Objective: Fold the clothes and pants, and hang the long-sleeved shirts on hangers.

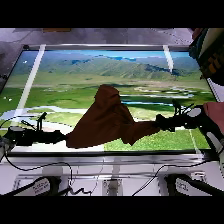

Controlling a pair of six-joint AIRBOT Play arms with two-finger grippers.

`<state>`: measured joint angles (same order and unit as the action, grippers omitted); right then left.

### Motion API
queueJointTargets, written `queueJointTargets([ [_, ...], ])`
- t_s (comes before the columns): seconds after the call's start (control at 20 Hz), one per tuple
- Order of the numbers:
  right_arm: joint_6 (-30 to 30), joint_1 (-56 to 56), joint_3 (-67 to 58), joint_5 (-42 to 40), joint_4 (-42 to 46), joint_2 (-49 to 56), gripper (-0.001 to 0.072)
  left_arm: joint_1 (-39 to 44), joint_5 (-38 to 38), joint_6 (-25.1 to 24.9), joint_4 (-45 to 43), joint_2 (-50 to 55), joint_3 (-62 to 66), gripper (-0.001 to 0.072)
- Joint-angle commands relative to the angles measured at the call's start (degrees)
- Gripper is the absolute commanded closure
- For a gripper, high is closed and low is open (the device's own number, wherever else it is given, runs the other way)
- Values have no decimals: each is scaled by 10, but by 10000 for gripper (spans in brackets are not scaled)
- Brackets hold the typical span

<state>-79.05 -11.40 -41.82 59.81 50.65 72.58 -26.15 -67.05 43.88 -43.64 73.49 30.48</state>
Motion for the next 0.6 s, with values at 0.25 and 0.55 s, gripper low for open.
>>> queueJointTargets([
  [0.25,67,0,-151,-5,-71,-18,700,-2,-41,1,152,-13,149,691],
  [0.55,67,0,-357,-9,32,-90,699,-12,-5,4,251,-58,454,691],
])
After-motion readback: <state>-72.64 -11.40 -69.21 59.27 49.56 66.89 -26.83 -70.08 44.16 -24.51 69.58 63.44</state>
